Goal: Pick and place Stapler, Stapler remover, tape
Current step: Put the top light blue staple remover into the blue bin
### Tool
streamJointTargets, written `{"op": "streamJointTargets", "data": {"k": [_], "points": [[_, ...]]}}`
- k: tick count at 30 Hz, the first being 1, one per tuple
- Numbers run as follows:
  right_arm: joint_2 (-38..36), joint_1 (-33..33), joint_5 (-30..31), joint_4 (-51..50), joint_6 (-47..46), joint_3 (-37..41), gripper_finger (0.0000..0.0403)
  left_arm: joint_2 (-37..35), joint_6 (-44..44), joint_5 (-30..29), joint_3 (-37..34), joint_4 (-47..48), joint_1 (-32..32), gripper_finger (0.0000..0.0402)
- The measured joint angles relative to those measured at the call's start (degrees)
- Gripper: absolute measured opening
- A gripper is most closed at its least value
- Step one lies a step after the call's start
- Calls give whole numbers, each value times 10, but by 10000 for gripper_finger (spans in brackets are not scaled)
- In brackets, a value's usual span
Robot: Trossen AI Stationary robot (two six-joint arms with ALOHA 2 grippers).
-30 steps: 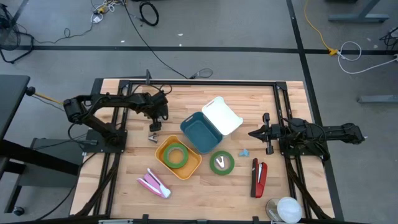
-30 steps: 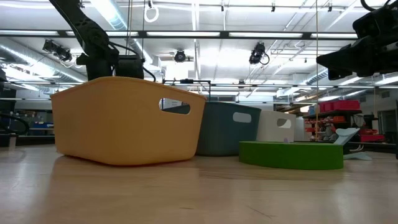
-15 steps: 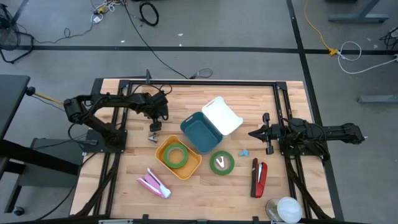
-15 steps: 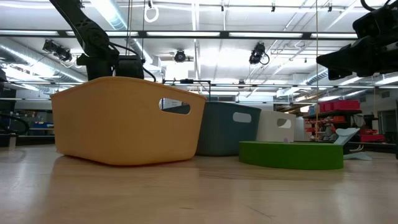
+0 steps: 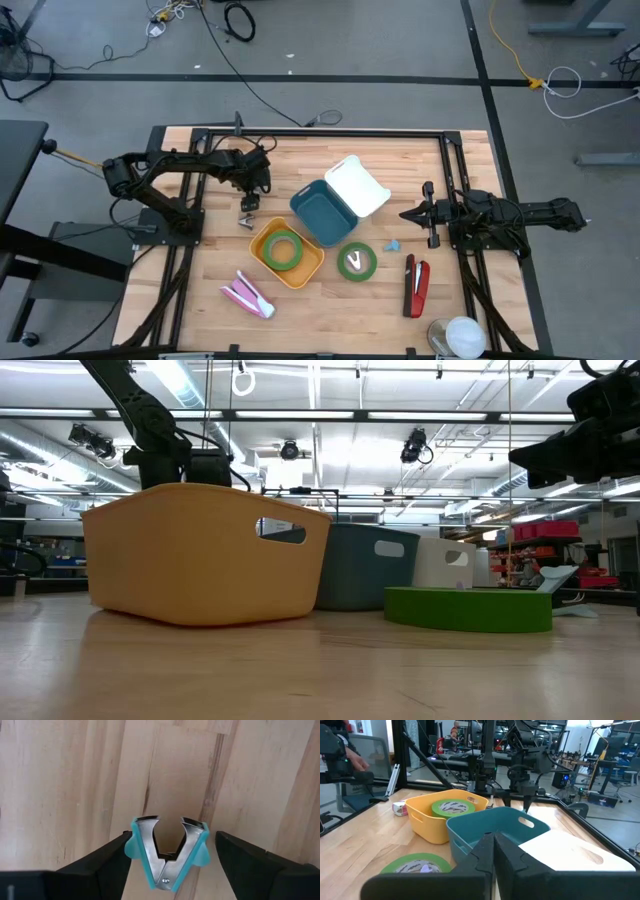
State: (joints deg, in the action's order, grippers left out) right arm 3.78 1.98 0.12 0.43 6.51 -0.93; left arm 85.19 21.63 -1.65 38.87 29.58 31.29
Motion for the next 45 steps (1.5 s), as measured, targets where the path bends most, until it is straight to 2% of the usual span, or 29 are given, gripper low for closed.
{"op": "streamJointTargets", "data": {"k": [18, 24, 36, 45], "points": [[0, 0, 0, 0, 0, 0, 13, 0, 0, 0, 0, 0, -1, 188], [0, 0, 0, 0, 0, 0, 13, -1, 0, -17, 0, 0, -17, 164], [0, 0, 0, 0, 0, 0, 13, -1, -3, -39, 4, 6, -40, 140], [0, 0, 0, 0, 0, 0, 13, -1, -15, -52, 68, 48, -41, 140]]}}
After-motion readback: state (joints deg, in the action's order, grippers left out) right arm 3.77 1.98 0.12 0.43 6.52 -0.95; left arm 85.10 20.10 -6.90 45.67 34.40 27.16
